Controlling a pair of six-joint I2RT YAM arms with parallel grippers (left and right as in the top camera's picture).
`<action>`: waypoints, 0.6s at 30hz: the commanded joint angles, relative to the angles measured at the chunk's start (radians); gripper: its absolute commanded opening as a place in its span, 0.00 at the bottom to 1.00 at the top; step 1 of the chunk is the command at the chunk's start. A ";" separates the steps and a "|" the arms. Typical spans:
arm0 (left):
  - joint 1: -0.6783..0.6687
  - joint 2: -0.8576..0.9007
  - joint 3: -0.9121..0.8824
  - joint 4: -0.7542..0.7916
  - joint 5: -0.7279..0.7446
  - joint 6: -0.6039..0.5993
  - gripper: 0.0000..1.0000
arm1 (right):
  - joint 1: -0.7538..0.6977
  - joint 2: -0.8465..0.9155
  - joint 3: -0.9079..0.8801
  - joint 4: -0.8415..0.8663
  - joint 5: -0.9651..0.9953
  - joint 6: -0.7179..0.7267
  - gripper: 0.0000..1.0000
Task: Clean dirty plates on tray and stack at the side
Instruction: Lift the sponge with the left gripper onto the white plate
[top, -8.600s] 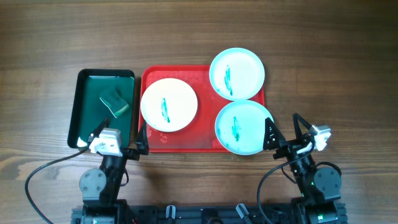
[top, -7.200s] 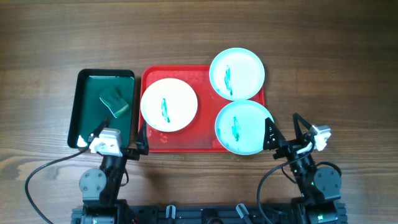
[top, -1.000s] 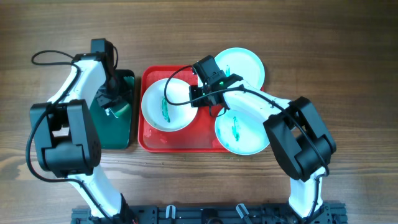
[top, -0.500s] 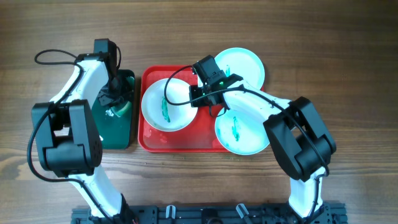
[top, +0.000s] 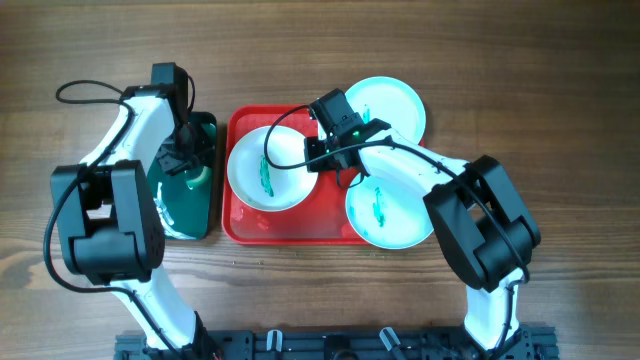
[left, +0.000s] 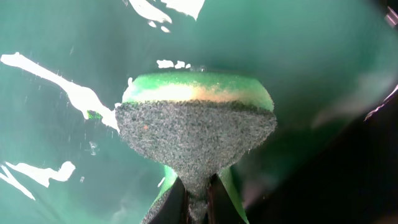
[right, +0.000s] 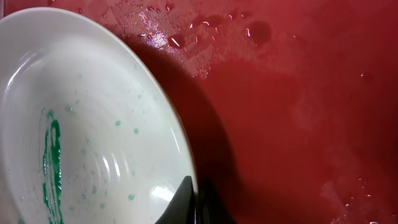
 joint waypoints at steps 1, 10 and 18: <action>-0.004 -0.087 0.050 -0.042 -0.002 0.026 0.04 | 0.002 0.031 0.002 -0.021 0.038 0.010 0.04; -0.005 -0.255 0.064 -0.066 0.275 0.182 0.04 | -0.017 0.031 0.003 -0.024 -0.107 0.003 0.04; -0.097 -0.243 0.034 -0.090 0.328 0.220 0.04 | -0.081 0.031 0.002 -0.043 -0.285 -0.044 0.04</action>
